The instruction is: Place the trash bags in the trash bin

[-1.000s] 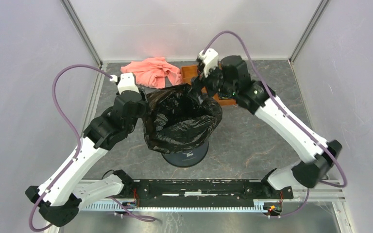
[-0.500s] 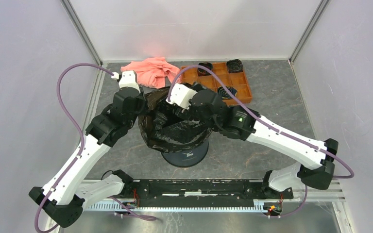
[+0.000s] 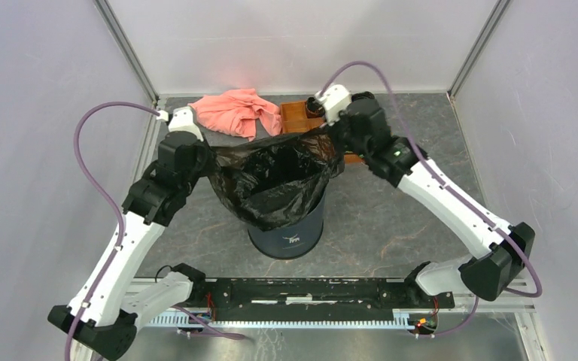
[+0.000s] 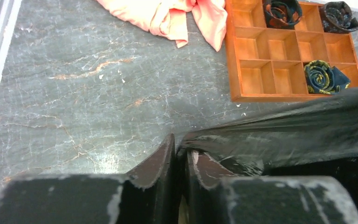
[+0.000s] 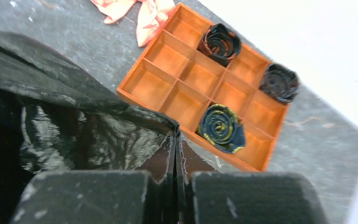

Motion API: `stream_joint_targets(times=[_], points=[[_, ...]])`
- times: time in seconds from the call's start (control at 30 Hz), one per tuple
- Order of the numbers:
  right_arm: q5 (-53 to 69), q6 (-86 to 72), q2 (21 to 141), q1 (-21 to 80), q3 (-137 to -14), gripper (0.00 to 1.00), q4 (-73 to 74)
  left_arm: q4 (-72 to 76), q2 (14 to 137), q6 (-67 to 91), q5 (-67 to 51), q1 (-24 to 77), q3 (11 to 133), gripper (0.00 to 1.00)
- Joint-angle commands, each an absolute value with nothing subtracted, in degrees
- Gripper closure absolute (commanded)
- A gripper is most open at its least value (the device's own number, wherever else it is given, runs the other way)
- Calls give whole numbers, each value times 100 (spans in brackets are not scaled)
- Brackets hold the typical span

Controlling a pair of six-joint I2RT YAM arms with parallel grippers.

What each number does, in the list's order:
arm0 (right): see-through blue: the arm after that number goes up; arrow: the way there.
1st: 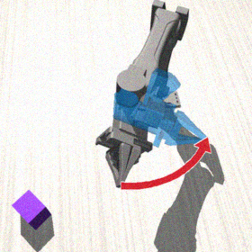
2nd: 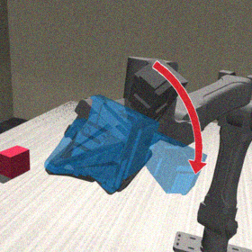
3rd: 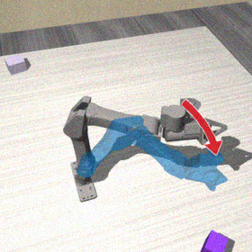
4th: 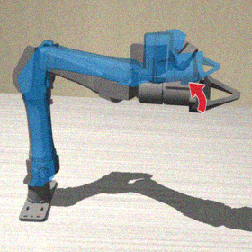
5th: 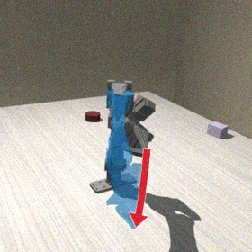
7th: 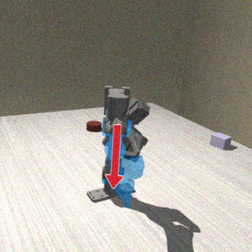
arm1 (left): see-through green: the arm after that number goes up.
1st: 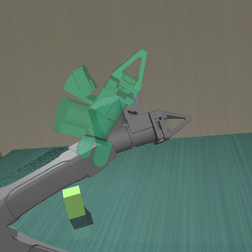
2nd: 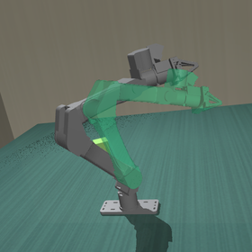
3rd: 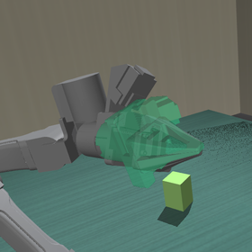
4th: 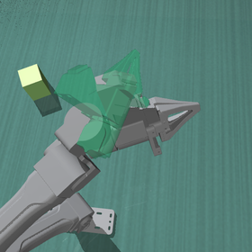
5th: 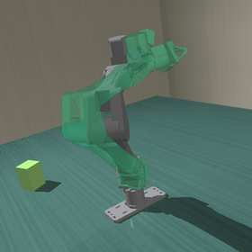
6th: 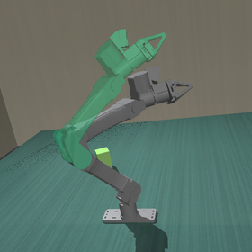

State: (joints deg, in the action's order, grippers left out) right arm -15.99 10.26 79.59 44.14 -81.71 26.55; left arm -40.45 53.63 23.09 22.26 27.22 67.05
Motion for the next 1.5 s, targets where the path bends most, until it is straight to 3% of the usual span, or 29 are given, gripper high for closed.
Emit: stream_joint_targets(times=[0.0, 0.2, 0.53, 0.77, 0.9, 1.0, 1.2, 1.3, 1.47], points=[[1218, -304, 7715, 3299, -7759, 100, 1835, -3654, 5575, 2162, 1186, 1810, 6637, 82], [2931, -1220, 7731, 2360, -6788, 100, 989, -3176, 5851, 2274, -39, 1175, 6205, 85], [3273, -1280, 7176, 2354, -5304, 97, 728, -3066, 4963, 2979, -1204, 1178, 4619, 88], [1951, -654, 6629, 2356, -5683, 73, 1679, -2336, 4123, 4225, -2156, 1177, 3612, 87], [484, -239, 6169, 2386, -6183, 59, 2338, -2179, 3603, 4608, -2080, 1173, 3160, 86], [244, 66, 6023, 2425, -6513, 46, 2378, -2078, 3352, 4737, -2067, 1178, 2868, 85], [2366, 720, 6407, 2942, -7182, 10, 1483, -1884, 3384, 4784, -2205, 1178, 2716, 85], [3938, 1501, 6600, 3424, -7055, 7, 830, -1897, 3350, 4715, -2189, 1178, 2732, 85], [4880, 2380, 7141, 4033, -7353, 9, 890, -2010, 3336, 4571, -2166, 1178, 2815, 85]])
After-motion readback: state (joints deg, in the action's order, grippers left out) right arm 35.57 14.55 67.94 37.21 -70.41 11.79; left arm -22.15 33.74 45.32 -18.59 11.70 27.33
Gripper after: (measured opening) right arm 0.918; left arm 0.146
